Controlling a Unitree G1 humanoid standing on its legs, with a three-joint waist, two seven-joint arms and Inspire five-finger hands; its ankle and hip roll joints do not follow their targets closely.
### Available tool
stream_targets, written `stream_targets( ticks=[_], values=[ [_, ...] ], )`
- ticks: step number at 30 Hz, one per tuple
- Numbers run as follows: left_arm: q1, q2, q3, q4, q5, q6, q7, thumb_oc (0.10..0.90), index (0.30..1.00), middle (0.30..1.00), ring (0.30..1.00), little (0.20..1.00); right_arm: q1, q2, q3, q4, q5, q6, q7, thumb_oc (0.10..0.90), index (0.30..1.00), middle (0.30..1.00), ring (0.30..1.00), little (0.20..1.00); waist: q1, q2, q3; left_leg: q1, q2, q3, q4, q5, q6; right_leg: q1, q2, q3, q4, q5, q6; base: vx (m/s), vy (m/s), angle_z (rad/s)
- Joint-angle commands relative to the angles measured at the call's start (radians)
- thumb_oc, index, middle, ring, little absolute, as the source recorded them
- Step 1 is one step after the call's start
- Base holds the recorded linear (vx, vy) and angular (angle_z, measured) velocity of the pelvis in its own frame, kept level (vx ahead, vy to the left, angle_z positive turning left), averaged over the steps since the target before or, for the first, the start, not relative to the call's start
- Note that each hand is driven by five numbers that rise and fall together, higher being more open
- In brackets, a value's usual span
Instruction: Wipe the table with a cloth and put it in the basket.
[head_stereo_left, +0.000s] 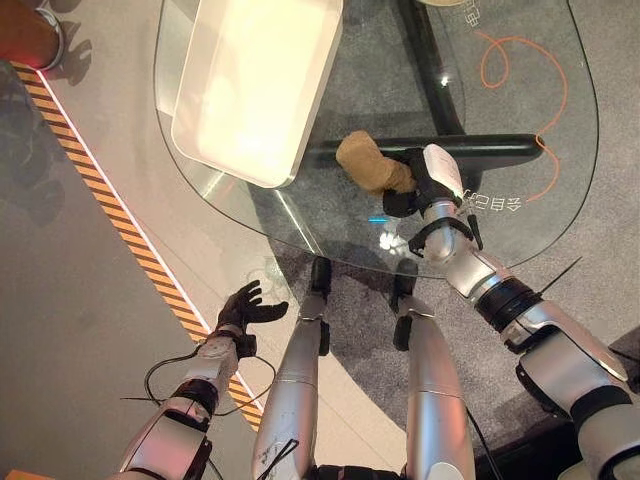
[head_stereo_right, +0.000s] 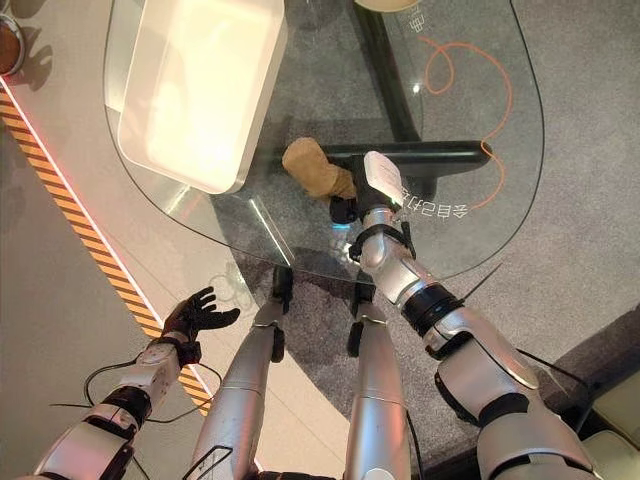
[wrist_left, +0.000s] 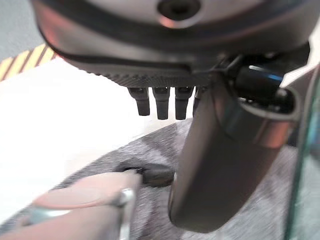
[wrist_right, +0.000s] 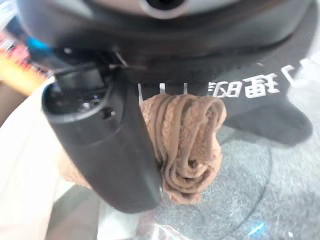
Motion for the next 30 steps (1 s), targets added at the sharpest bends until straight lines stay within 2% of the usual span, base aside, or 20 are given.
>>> stream_targets(
  ticks=[1,11,15,16,24,30],
  values=[
    [0.043,0.030,0.074,-0.015,-0.066,-0.073,0.090,0.800,0.900,0.900,0.900,0.900,0.007,-0.001,-0.089,-0.065,0.032,-0.093,-0.099,0.100,0.300,0.300,0.300,0.200,-0.001,-0.010,-0.011,0.013,-0.072,0.067,0.007,-0.019,0.064,0.047,0.054,-0.042,-0.061,0.005,0.012,0.00,0.000,0.00],
    [0.042,0.050,0.168,-0.092,-0.151,-0.133,0.180,0.800,0.900,0.900,0.900,0.900,0.025,-0.028,-0.177,-0.162,0.020,-0.121,-0.147,0.100,0.300,0.300,0.300,0.200,0.002,-0.024,-0.011,0.020,-0.072,0.056,0.008,-0.023,0.069,0.055,0.061,-0.044,-0.051,-0.006,0.009,0.00,0.000,0.00],
    [0.045,0.060,0.218,-0.103,-0.174,-0.195,0.240,0.800,0.900,0.900,0.900,0.900,0.037,-0.033,-0.207,-0.230,0.020,-0.127,-0.164,0.100,0.300,0.300,0.300,0.200,0.001,-0.029,-0.011,0.022,-0.073,0.051,0.014,-0.025,0.070,0.059,0.064,-0.042,-0.045,-0.014,0.006,0.00,0.000,0.00],
    [0.047,0.062,0.234,-0.119,-0.153,-0.229,0.290,0.800,0.900,0.900,0.900,0.900,0.047,-0.030,-0.218,-0.258,0.019,-0.129,-0.168,0.100,0.300,0.300,0.300,0.200,0.000,-0.031,-0.011,0.024,-0.073,0.049,0.013,-0.025,0.071,0.061,0.067,-0.041,-0.044,-0.016,0.005,0.00,0.000,0.00],
    [0.023,0.067,0.303,-0.257,-0.007,-0.351,0.560,0.800,0.900,0.900,0.900,0.900,0.083,-0.002,-0.250,-0.355,0.020,-0.167,-0.187,0.100,0.300,0.300,0.300,0.200,0.005,-0.053,-0.011,0.029,-0.071,0.038,0.011,-0.029,0.067,0.072,0.075,-0.039,-0.043,-0.027,0.003,-0.02,-0.035,0.00],
    [0.006,0.070,0.327,-0.390,0.097,-0.415,0.675,0.800,0.900,0.900,0.900,0.900,0.122,0.022,-0.273,-0.436,0.005,-0.188,-0.194,0.100,0.300,0.300,0.300,0.200,0.004,-0.063,-0.011,0.030,-0.070,0.031,0.010,-0.031,0.064,0.077,0.081,-0.037,-0.043,-0.029,0.005,-0.01,-0.029,-0.01]
  ],
)
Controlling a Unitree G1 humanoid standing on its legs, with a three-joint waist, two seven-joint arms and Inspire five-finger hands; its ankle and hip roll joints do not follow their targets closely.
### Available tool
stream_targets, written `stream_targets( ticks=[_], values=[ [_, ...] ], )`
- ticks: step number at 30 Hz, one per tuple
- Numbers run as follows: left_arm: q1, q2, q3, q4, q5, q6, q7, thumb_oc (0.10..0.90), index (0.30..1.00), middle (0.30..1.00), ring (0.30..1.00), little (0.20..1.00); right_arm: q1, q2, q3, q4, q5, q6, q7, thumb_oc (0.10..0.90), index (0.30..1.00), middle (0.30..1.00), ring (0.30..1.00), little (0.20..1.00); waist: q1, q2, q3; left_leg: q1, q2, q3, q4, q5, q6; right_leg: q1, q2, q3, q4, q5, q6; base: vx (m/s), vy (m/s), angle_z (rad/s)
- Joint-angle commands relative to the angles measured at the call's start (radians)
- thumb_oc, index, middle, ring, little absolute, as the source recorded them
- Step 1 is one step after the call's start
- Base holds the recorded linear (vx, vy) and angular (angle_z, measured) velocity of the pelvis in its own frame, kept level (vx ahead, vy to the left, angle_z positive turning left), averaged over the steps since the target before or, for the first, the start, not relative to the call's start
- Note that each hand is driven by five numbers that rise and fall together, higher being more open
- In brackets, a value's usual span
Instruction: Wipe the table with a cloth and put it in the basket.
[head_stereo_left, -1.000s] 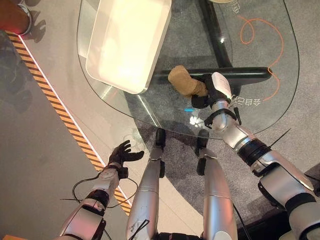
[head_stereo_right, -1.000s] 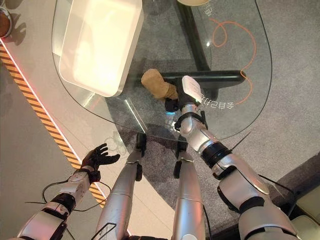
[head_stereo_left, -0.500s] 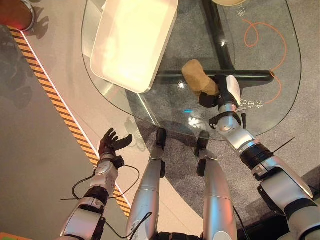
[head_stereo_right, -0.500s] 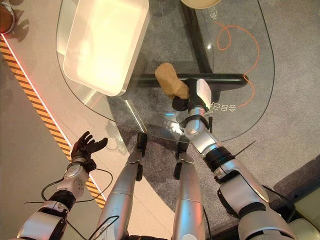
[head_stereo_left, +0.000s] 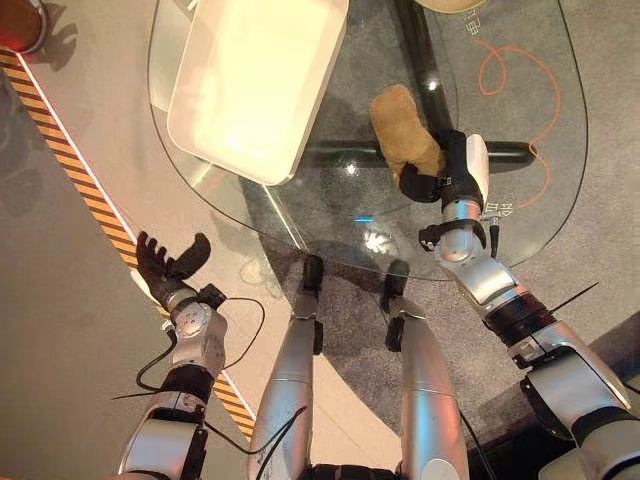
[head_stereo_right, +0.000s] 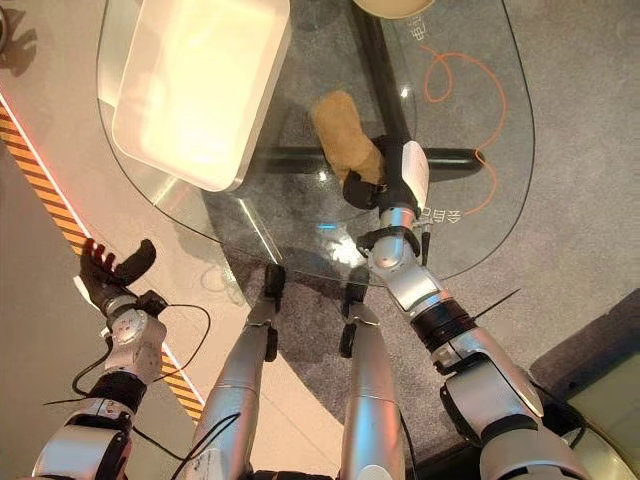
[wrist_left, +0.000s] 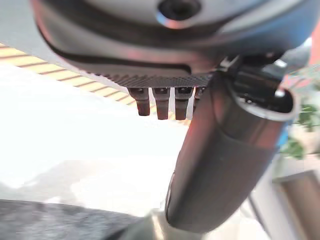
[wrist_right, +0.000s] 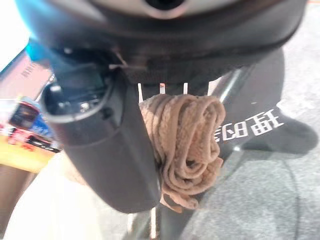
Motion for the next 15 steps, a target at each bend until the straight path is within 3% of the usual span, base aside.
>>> stream_targets(
  ticks=[1,7,15],
  values=[
    [0.006,0.073,0.085,-0.076,0.092,-0.123,0.097,0.800,0.900,0.900,0.900,0.900,-0.014,0.036,-0.081,-0.202,-0.047,-0.136,-0.065,0.100,0.300,0.300,0.300,0.200,0.006,-0.011,-0.026,0.026,-0.072,0.040,-0.001,-0.029,0.061,0.051,0.073,-0.036,-0.010,-0.048,0.001,0.00,0.000,0.00],
    [-0.013,0.066,0.092,-0.236,0.183,-0.167,0.074,0.800,0.900,0.900,0.900,0.900,0.012,0.044,-0.125,-0.299,-0.086,-0.166,-0.047,0.100,0.300,0.300,0.300,0.200,0.004,-0.015,-0.026,0.026,-0.070,0.046,0.000,-0.032,0.059,0.057,0.075,-0.036,-0.014,-0.048,0.005,0.00,0.000,0.00],
    [-0.034,0.066,0.065,-0.421,0.133,-0.145,-0.061,0.800,0.900,0.900,0.900,0.900,0.029,0.052,-0.157,-0.375,-0.122,-0.197,-0.014,0.100,0.300,0.300,0.300,0.200,-0.005,-0.011,-0.026,0.027,-0.072,0.050,-0.001,-0.038,0.062,0.058,0.078,-0.029,-0.015,-0.049,0.009,0.00,0.000,0.00]
  ],
)
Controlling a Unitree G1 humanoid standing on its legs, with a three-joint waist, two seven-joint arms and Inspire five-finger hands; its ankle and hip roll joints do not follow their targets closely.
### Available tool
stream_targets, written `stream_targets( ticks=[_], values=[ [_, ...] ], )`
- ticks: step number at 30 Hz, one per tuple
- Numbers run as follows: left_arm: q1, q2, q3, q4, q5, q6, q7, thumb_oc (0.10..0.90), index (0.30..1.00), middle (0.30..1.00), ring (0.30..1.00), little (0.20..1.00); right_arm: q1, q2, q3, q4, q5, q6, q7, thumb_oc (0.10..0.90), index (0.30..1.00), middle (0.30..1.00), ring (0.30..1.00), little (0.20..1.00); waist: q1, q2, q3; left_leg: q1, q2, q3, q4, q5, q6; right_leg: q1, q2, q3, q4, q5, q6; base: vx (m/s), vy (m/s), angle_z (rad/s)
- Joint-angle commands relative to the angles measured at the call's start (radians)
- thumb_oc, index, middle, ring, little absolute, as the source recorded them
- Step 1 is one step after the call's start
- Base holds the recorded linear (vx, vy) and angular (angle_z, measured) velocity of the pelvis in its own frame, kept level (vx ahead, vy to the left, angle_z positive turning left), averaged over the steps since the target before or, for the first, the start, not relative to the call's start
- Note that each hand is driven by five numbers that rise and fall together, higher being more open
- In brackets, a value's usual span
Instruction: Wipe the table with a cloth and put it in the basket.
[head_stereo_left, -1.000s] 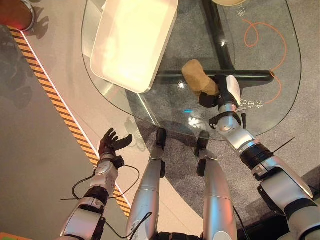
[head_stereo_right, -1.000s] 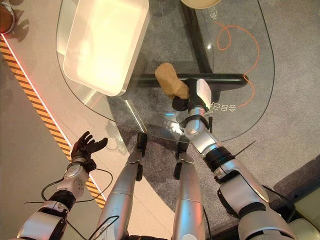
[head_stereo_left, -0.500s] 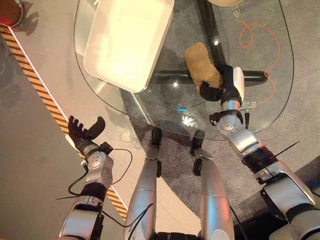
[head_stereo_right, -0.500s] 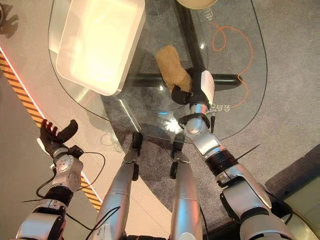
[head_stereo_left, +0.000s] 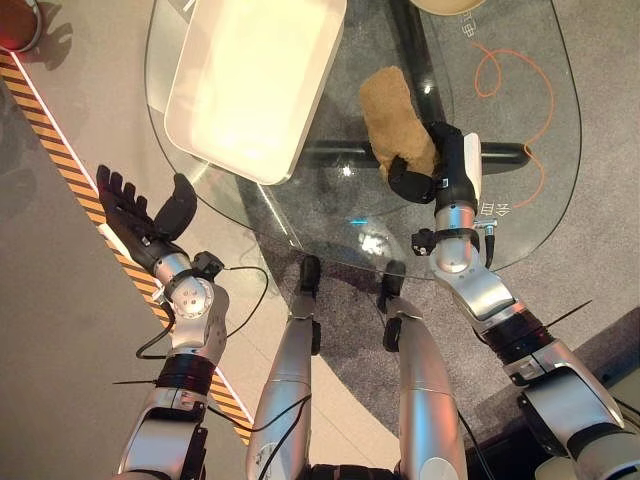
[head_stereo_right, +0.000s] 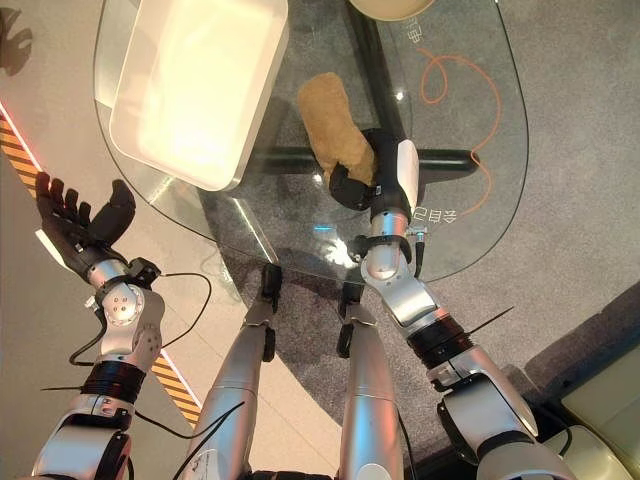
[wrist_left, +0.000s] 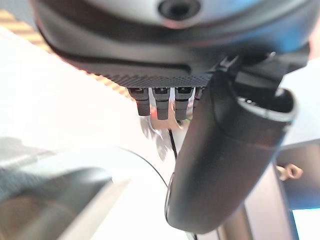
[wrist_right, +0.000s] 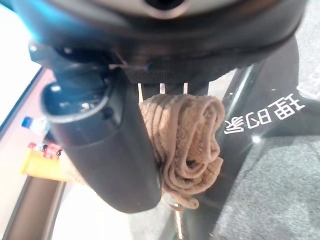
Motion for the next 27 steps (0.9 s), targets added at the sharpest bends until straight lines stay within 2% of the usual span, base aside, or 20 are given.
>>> stream_targets(
  ticks=[1,8,15,27],
  values=[
    [-0.026,0.068,0.038,-0.155,0.018,-0.082,-0.087,0.800,0.900,0.900,0.900,0.900,-0.041,0.018,-0.072,-0.251,-0.105,-0.168,-0.007,0.100,0.300,0.300,0.300,0.200,0.000,-0.002,-0.027,0.026,-0.074,0.053,0.003,-0.038,0.062,0.055,0.076,-0.029,-0.009,-0.047,0.003,0.00,0.000,0.00],
    [-0.038,0.068,0.023,-0.295,-0.030,-0.075,-0.211,0.800,0.900,0.900,0.900,0.900,-0.015,0.020,-0.103,-0.318,-0.135,-0.208,0.028,0.100,0.300,0.300,0.300,0.200,-0.008,0.004,-0.027,0.032,-0.079,0.055,0.002,-0.041,0.064,0.060,0.076,-0.025,-0.011,-0.048,0.006,0.00,0.000,0.00],
    [-0.062,0.055,0.001,-0.398,-0.122,-0.031,-0.344,0.800,0.900,0.900,0.900,0.900,-0.005,0.023,-0.115,-0.377,-0.153,-0.237,0.076,0.100,0.300,0.300,0.300,0.200,-0.020,0.009,-0.027,0.038,-0.079,0.062,0.002,-0.042,0.065,0.065,0.076,-0.020,-0.010,-0.049,0.009,0.00,0.000,0.00],
    [-0.115,0.018,-0.070,-0.499,-0.406,0.103,-0.569,0.800,0.900,0.900,0.900,0.900,-0.022,0.030,-0.099,-0.435,-0.160,-0.257,0.143,0.100,0.300,0.300,0.300,0.200,-0.038,0.009,-0.027,0.049,-0.077,0.074,-0.008,-0.039,0.065,0.075,0.074,-0.015,-0.024,-0.040,0.016,0.00,0.000,0.00]
  ],
)
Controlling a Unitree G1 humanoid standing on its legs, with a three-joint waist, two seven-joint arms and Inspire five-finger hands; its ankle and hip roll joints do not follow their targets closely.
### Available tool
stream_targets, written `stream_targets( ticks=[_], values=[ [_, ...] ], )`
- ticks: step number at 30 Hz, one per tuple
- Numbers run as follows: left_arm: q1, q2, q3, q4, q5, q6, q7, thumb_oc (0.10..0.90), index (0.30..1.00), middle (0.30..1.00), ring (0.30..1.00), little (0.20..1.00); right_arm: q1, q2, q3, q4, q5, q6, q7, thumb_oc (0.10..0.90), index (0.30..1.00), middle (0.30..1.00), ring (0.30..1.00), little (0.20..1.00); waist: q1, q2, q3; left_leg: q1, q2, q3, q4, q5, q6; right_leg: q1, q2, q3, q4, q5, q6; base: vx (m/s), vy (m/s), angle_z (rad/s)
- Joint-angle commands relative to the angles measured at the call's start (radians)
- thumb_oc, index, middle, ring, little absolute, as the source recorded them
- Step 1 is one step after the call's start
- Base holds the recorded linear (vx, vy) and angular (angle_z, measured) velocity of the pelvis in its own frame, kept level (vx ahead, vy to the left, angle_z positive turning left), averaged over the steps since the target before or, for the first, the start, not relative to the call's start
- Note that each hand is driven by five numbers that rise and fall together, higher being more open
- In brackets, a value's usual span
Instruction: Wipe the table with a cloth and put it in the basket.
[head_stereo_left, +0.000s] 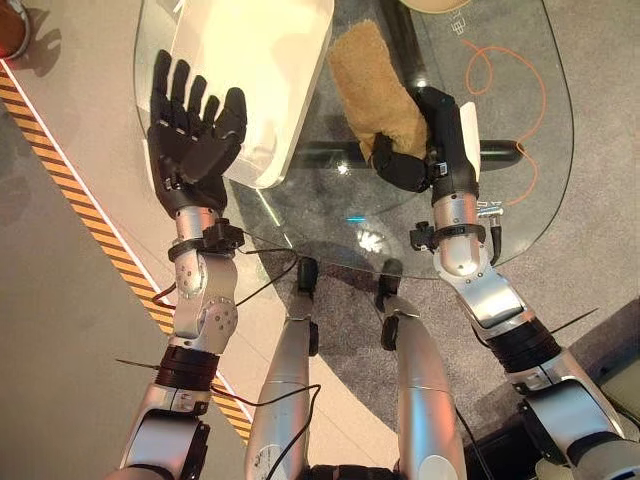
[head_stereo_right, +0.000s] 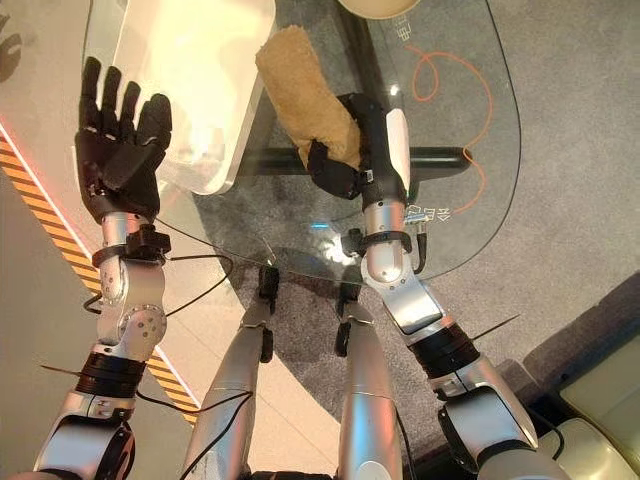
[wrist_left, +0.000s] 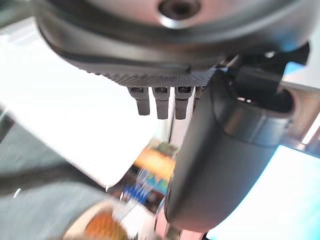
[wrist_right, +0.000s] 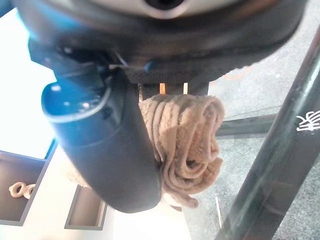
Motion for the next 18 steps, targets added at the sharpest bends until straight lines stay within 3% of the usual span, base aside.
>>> stream_targets(
  ticks=[1,8,18],
  values=[
    [-0.090,0.018,0.010,-0.181,-0.045,-0.026,-0.102,0.800,0.900,0.900,0.900,0.900,-0.078,0.021,-0.052,-0.259,-0.058,-0.175,0.003,0.100,0.300,0.300,0.300,0.200,-0.005,0.010,-0.027,0.047,-0.077,0.070,-0.006,-0.036,0.061,0.078,0.073,-0.017,-0.031,-0.040,0.018,0.00,0.000,0.00],
    [-0.104,0.008,-0.023,-0.204,-0.223,0.087,-0.196,0.800,0.900,0.900,0.900,0.900,-0.089,0.015,-0.037,-0.265,-0.049,-0.197,0.018,0.100,0.300,0.300,0.300,0.200,-0.013,0.012,-0.027,0.053,-0.077,0.077,-0.011,-0.036,0.061,0.084,0.071,-0.015,-0.040,-0.035,0.021,0.00,0.000,0.00],
    [-0.146,0.020,-0.060,-0.231,-0.306,0.161,-0.257,0.800,0.900,0.900,0.900,0.900,-0.118,0.000,-0.006,-0.258,-0.031,-0.202,0.040,0.100,0.300,0.300,0.300,0.200,-0.017,0.011,-0.027,0.057,-0.075,0.082,-0.014,-0.036,0.060,0.089,0.065,-0.015,-0.048,-0.030,0.023,0.00,0.000,0.00]
  ],
)
